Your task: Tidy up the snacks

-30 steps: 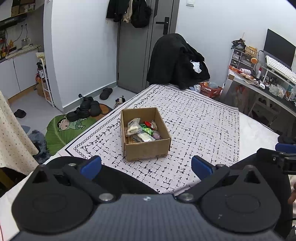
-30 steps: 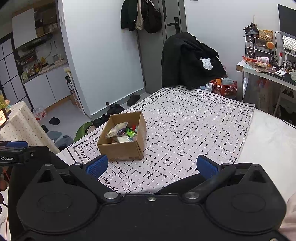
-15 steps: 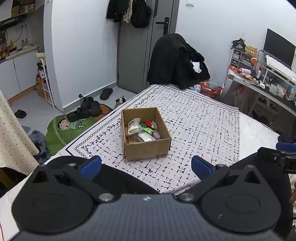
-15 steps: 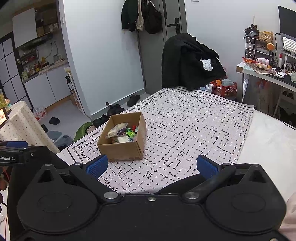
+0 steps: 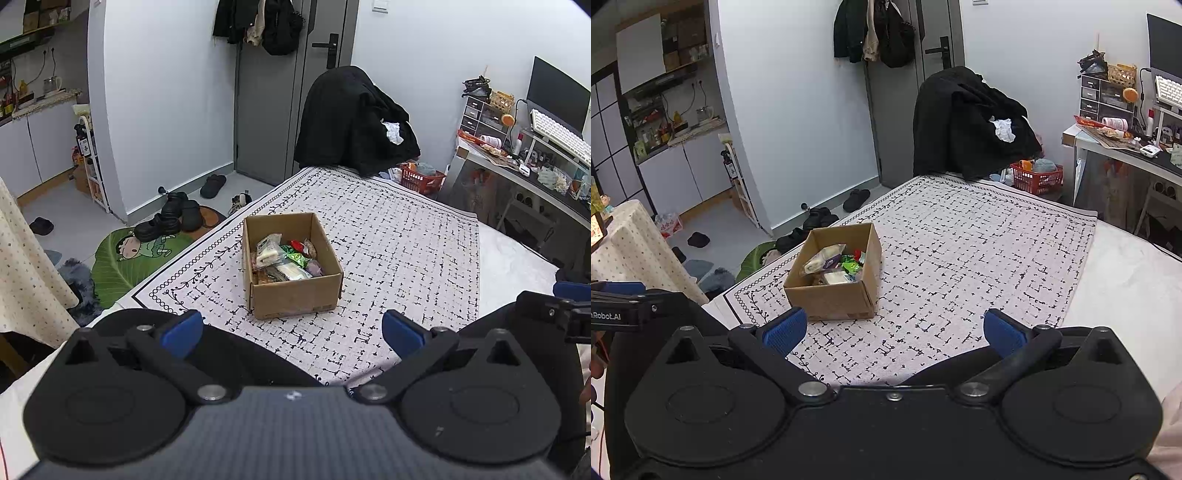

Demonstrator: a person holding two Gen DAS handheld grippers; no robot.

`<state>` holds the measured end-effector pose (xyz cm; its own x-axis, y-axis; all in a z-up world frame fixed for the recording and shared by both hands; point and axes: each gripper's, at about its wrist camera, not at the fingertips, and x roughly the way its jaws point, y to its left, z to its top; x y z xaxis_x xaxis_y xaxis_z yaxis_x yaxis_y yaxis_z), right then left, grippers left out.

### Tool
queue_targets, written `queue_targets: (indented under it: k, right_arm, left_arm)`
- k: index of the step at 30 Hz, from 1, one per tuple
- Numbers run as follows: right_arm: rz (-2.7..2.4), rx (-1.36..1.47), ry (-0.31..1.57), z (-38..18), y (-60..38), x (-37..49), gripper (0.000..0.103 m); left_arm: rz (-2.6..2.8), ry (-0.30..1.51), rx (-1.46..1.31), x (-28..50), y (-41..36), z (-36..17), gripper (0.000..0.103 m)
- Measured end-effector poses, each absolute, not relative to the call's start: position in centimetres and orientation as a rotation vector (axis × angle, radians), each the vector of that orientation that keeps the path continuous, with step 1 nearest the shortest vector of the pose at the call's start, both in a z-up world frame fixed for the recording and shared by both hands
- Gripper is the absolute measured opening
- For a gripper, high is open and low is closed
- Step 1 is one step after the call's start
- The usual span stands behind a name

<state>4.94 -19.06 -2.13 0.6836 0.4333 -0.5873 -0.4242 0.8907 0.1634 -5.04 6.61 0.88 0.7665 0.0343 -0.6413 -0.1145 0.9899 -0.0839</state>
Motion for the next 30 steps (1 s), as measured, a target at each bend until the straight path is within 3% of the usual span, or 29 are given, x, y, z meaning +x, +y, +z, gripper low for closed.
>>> queue_targets:
  k: [30]
  right_arm:
    - [0.47,-0.005,0.655,-1.9,-18.3,4.4,0.103]
  left_arm:
    - [0.061,0.67,-0.139,-5.9,6.6,1.0,0.103]
